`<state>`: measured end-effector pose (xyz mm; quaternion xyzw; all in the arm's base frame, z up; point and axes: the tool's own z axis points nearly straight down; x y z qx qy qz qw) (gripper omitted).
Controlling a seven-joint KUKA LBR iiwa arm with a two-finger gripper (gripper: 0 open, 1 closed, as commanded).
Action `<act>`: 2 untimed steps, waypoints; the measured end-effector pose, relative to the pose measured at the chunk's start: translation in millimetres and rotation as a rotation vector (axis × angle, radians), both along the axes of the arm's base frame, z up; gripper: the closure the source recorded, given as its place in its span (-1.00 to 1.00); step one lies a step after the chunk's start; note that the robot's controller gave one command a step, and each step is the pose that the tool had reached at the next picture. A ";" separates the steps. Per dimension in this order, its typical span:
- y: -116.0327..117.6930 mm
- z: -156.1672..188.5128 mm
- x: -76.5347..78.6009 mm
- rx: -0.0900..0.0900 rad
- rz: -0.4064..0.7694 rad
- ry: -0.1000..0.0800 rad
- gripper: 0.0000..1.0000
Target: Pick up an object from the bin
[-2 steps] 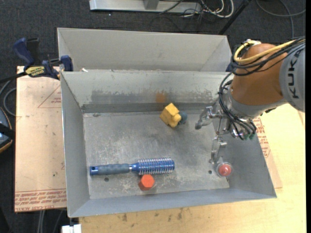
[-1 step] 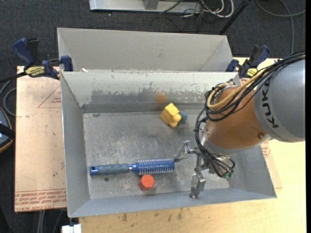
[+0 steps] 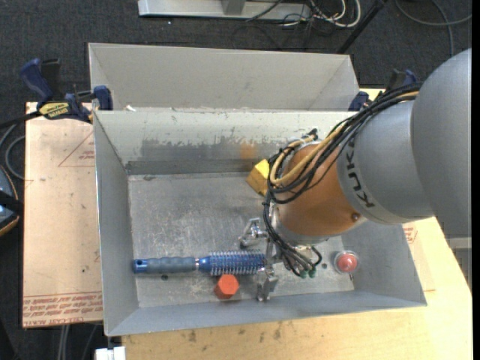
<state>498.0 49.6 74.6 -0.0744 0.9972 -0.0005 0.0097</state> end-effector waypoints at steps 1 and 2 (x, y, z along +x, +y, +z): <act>0.0 0.0 0.0 0.003 -0.004 -0.004 1.00; 5.4 124.9 -9.5 0.002 -0.043 0.011 1.00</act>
Offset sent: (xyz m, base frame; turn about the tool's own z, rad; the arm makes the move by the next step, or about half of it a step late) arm 0.0000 0.0000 0.0000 0.0000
